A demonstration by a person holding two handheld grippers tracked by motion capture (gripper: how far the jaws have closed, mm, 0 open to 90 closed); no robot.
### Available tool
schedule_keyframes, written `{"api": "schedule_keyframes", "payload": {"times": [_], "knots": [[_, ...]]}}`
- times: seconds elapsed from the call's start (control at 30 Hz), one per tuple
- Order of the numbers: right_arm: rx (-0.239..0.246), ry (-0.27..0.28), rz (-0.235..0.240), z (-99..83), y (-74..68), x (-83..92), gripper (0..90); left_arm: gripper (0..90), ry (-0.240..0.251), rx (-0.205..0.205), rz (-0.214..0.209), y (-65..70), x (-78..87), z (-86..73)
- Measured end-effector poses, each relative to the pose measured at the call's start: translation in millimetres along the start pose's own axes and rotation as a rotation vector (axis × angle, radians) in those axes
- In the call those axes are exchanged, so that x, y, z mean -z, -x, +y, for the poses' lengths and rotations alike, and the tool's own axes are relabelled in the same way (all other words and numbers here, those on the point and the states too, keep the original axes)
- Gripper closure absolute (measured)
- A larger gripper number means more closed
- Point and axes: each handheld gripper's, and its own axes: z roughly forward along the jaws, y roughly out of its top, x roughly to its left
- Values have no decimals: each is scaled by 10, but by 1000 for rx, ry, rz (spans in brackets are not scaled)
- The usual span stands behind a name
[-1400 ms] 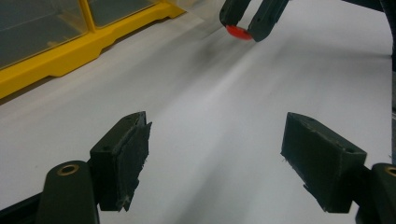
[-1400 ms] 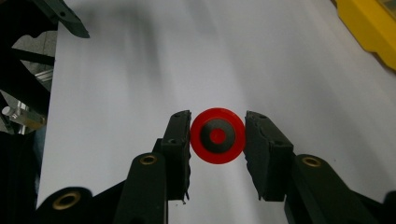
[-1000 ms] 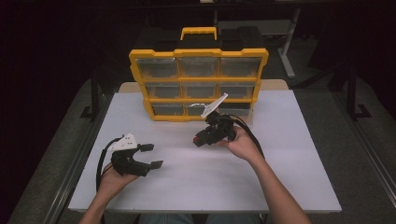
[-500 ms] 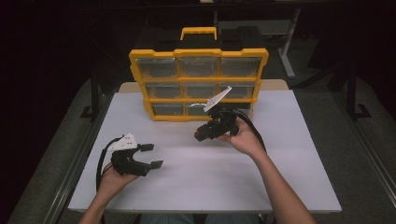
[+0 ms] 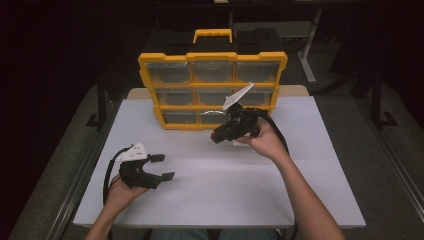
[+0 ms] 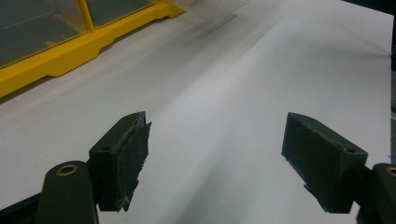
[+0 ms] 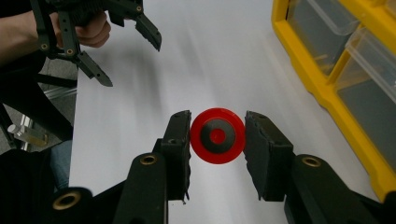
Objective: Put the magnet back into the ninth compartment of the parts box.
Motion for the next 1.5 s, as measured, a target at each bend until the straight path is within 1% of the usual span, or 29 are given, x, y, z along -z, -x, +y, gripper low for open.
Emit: {"api": "schedule_keyframes", "payload": {"times": [0.07,0.1,0.13,0.2,0.37,0.4,0.43,0.57,0.6,0.67,0.8,0.9,0.97,1.07,1.17,1.27,1.37,1.47,1.5], "knots": [[-17,-1,-1,13,1,37,610,225,-3,-1,1,-3,1,-1],[-11,6,-1,22,10,54,610,225,-3,-1,1,-2,3,-1],[-23,3,-3,33,4,77,609,225,-4,-1,1,-3,4,0],[-18,15,-4,51,16,105,610,225,-8,-3,1,-7,2,-1],[-7,18,-22,85,51,171,610,224,-6,-5,2,-8,5,0],[-16,16,-23,94,49,189,610,224,-7,-3,2,-7,4,-1],[-9,20,-29,101,60,208,610,223,-8,-2,2,-7,4,-1],[-20,30,-36,123,73,272,610,222,1,1,1,-9,1,-4],[-12,29,-41,123,88,287,610,222,-2,-1,1,-10,2,-4],[-21,31,-48,121,104,317,609,222,0,1,1,-8,2,-3],[-27,33,-67,93,164,382,610,221,2,5,0,-8,2,-4],[-49,38,-80,56,198,443,610,221,-1,1,1,-12,3,-1],[-51,40,-93,33,225,483,610,221,-2,2,1,-10,-3,-4],[-70,45,-104,9,248,527,610,220,-5,1,1,-8,2,-1],[-91,42,-112,-14,259,560,609,220,2,2,0,-10,-1,-3],[-99,33,-125,-49,289,586,609,220,7,8,0,-5,0,-3],[-102,24,-138,-83,308,605,609,220,-1,0,1,-10,2,-3],[-120,22,-149,-124,329,635,609,220,2,4,1,-5,3,-2],[-137,20,-151,-133,328,646,609,220,4,6,0,-4,2,-3]]}}
